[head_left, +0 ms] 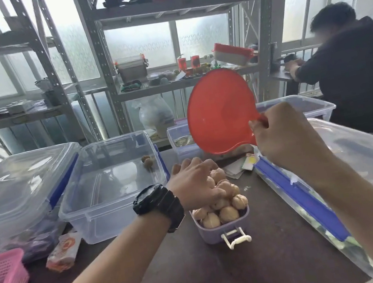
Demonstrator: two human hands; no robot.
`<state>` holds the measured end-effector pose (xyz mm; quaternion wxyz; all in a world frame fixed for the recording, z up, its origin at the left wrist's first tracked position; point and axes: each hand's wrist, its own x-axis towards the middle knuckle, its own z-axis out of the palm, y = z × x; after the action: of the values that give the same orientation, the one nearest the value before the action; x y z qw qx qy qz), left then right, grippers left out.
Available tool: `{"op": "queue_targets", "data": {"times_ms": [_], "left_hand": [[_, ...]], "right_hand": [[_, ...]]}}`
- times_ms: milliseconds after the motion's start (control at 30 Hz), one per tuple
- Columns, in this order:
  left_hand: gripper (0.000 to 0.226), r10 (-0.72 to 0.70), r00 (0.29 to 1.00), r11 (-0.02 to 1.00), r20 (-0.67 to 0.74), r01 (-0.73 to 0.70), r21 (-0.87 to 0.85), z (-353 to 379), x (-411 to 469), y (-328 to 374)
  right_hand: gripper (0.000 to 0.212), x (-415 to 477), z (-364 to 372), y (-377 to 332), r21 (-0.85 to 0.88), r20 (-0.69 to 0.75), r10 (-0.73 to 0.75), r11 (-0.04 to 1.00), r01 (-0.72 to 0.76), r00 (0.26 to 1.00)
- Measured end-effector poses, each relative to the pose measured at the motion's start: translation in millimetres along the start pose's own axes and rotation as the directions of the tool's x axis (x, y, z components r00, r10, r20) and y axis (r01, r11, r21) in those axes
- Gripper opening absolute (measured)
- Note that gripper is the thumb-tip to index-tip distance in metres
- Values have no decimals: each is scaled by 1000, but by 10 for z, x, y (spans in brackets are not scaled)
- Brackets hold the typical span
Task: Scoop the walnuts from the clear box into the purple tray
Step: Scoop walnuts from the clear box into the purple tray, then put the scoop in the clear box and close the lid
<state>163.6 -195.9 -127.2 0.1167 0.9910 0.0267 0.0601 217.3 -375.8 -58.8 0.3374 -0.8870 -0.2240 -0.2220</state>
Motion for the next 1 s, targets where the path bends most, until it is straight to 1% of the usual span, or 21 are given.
{"op": "queue_targets", "data": {"times_ms": [67, 100, 167, 200, 267, 333, 433, 533, 567, 600, 633, 667, 700, 733, 767, 800, 833, 867, 900, 967, 1000], "left_hand": [[52, -10, 995, 999, -100, 6, -40, -66, -160, -163], [48, -23, 988, 999, -151, 17, -47, -116, -256, -270], [38, -76, 970, 997, -229, 70, -31, -255, -472, -522], [34, -119, 961, 993, -250, 116, -26, -341, -576, -662], [31, -243, 937, 970, -251, 229, -85, -534, -776, -962], [28, -354, 899, 932, -258, 317, -177, -708, -954, -1268], [26, -474, 815, 879, -333, 415, -233, -909, -1185, -1728], [33, -599, 694, 801, -400, 520, -297, -1049, -1391, -2213], [36, -639, 655, 769, -403, 557, -314, -1087, -1460, -2387], [40, -674, 623, 738, -398, 592, -322, -1117, -1520, -2559], [44, -703, 595, 710, -390, 626, -324, -1137, -1582, -2732], [49, -726, 568, 683, -387, 659, -316, -1158, -1641, -2903], [53, -747, 540, 655, -387, 696, -293, -1181, -1698, -3065], [56, -767, 511, 624, -389, 737, -261, -1213, -1768, -3224], [60, -787, 485, 588, -382, 777, -225, -1237, -1820, -3366], [63, -811, 458, 548, -364, 812, -198, -1259, -1868, -3498], [66, -839, 428, 504, -336, 843, -186, -1283, -1935, -3635], [69, -863, 404, 466, -304, 868, -170, -1295, -1994, -3760], [71, -879, 388, 438, -277, 886, -150, -1296, -2034, -3877], [75, -905, 362, 395, -226, 910, -125, -1287, -2071, -4056], [77, -915, 353, 383, -197, 913, -139, -1286, -2065, -4098]], "right_hand": [[36, 124, 276, -211, 125, 106, 11, 992, -25, 994], [35, 193, 444, -339, 219, 186, 38, 972, -80, 982], [31, 305, 803, -635, 393, 377, 82, 888, -240, 923], [30, 345, 987, -800, 434, 479, 87, 841, -322, 873], [29, 372, 1341, -1141, 433, 669, 74, 770, -468, 740], [28, 358, 1655, -1450, 386, 788, 70, 718, -579, 612], [26, 287, 2024, -1750, 294, 869, 85, 704, -646, 488], [31, 201, 2266, -1868, 189, 914, 125, 710, -678, 386], [28, 186, 2292, -1881, 169, 911, 133, 742, -649, 390], [18, 184, 2356, -1879, 136, 909, 126, 810, -570, 396], [15, 180, 2364, -1883, 100, 899, 137, 862, -497, 417], [19, 178, 2390, -1889, 83, 885, 130, 900, -428, 446], [13, 181, 2429, -1882, 54, 879, 127, 931, -360, 460], [16, 198, 2492, -1873, 13, 872, 100, 974, -226, 479], [27, 212, 2557, -1855, -42, 849, 68, 997, -62, 524], [31, 218, 2565, -1892, -136, 804, 61, 987, 84, 591], [30, 227, 2562, -1941, -195, 734, 29, 966, 170, 678], [31, 232, 2556, -1998, -240, 683, 16, 949, 204, 730], [34, 233, 2550, -2074, -245, 651, 1, 947, 209, 759], [42, 256, 2618, -2239, -191, 617, -61, 956, 224, 785], [44, 233, 2668, -2351, -134, 615, -113, 960, 244, 781]]}}
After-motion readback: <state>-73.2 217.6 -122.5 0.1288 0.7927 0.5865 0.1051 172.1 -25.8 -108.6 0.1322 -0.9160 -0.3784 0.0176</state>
